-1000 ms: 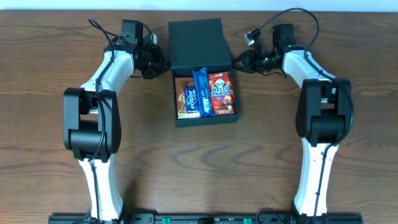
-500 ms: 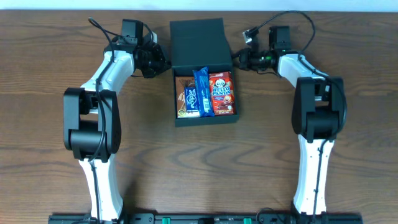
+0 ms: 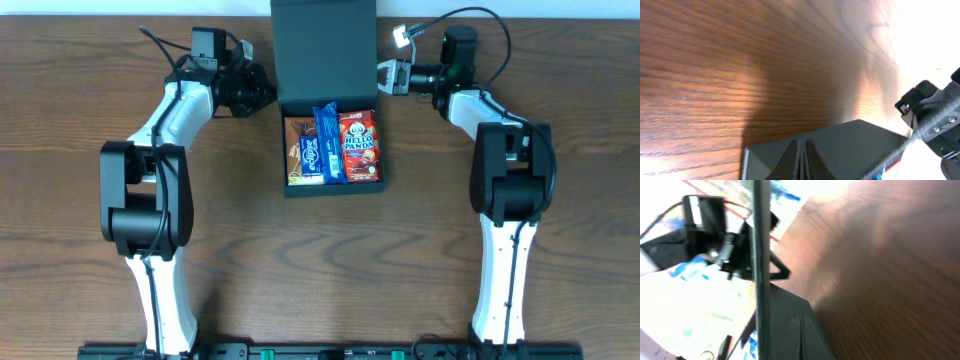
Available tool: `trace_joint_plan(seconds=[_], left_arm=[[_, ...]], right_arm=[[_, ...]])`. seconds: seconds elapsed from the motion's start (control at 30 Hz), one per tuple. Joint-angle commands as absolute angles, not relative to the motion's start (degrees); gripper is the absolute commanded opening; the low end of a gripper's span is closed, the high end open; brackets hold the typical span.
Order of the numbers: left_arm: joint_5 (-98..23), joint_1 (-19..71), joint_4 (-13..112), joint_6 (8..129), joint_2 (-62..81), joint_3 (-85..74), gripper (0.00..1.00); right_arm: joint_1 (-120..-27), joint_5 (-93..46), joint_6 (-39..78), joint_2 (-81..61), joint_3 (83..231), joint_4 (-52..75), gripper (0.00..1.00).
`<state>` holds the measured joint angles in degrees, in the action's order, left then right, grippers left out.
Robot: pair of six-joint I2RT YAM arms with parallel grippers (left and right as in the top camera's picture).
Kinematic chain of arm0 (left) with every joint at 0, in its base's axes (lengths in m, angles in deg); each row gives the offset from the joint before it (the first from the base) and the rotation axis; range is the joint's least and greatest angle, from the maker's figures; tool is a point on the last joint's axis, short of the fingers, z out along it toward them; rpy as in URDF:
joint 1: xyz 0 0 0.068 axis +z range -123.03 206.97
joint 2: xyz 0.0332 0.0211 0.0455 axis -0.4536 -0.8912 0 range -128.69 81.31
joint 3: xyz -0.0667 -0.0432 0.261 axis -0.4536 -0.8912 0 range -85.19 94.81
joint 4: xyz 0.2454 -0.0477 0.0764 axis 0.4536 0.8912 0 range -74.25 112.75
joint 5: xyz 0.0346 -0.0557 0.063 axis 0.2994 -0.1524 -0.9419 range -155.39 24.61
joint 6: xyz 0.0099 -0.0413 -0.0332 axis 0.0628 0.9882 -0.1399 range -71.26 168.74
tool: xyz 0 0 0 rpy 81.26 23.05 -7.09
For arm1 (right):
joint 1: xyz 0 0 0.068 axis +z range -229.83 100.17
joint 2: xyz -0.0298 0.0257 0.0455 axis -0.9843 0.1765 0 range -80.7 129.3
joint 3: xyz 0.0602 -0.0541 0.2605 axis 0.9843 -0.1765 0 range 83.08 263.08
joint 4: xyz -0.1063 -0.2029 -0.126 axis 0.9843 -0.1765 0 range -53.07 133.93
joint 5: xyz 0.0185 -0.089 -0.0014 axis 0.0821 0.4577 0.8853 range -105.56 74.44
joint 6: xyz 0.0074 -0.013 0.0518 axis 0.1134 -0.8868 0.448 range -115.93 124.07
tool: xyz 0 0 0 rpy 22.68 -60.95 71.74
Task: Pack container
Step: 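Push the lid upright with both grippers and pull arms outward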
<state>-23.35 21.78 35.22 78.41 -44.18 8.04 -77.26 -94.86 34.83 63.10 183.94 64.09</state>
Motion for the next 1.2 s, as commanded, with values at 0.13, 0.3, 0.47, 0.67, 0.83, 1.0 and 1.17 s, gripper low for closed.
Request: trace_joint_plan(seconds=[0.13, 0.3, 0.47, 0.67, 0.83, 1.0, 1.17], left_arm=[[-16.84, 23.73, 32.70, 77.14, -41.53, 9.23, 0.06], [-17.80, 23.86, 31.96, 74.24, -37.14, 9.23, 0.06], [-17.73, 23.86, 32.07, 72.42, -33.99, 9.23, 0.06], [-17.56, 23.86, 33.60, 68.88, -30.54, 9.23, 0.06], [-17.89, 23.84, 38.04, 63.70, -27.20, 9.23, 0.06], [-17.69, 23.79, 44.46, 58.06, -26.56, 9.23, 0.06], [-12.68, 23.79, 48.59, 52.66, -26.43, 9.23, 0.06]], right_arm=[[-76.78, -104.96, 58.22, 62.64, 184.71, 85.07, 0.02], [-76.89, -104.94, 75.03, 62.64, 184.71, 105.25, 0.01], [-76.96, -104.94, 85.93, 62.64, 184.71, 114.80, 0.02], [-76.24, -104.94, 98.89, 62.64, 184.71, 126.97, 0.02], [-75.06, -104.90, 107.77, 62.54, 184.71, 133.92, 0.02], [-73.50, -104.81, 107.77, 62.03, 184.71, 133.88, 0.02], [-72.98, -104.70, 107.83, 62.01, 184.71, 133.88, 0.02]])
